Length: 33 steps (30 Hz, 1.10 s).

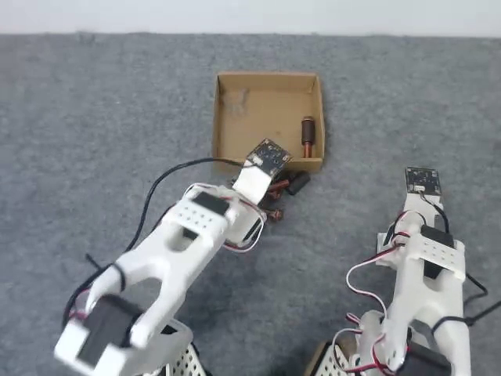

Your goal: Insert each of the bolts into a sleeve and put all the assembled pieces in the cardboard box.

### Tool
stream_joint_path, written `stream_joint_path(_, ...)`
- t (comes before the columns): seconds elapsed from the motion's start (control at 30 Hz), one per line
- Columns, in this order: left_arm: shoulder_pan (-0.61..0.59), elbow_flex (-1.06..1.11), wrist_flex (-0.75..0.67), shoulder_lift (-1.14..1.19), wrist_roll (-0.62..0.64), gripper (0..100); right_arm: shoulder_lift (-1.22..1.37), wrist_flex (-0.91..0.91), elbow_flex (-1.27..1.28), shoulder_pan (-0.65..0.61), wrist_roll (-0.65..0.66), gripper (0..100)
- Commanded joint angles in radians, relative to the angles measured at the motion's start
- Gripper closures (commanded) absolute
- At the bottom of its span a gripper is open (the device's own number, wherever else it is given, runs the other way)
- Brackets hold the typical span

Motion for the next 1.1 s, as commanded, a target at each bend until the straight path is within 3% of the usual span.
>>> stream_joint_path(0.0, 0.003, -0.104, 0.034, 0.034, -0.018, 88, -0.041, -0.018, -0.005, 0.015, 0.018, 99.1)
stream_joint_path(0.17, 0.003, -0.119, 0.026, 0.048, -0.020, 95, -0.041, -0.018, -0.005, 0.013, 0.020, 99.1)
stream_joint_path(0.63, -0.020, -0.162, -0.008, 0.086, -0.014, 86, -0.041, -0.015, -0.005, 0.013, 0.020, 99.1)
stream_joint_path(0.9, -0.021, -0.383, 0.161, 0.295, 0.081, 86, -0.041, -0.013, -0.005, 0.013, 0.020, 99.1)
stream_joint_path(1.07, 0.008, -0.444, 0.213, 0.379, 0.104, 99, -0.041, -0.018, -0.005, 0.013, 0.020, 99.1)
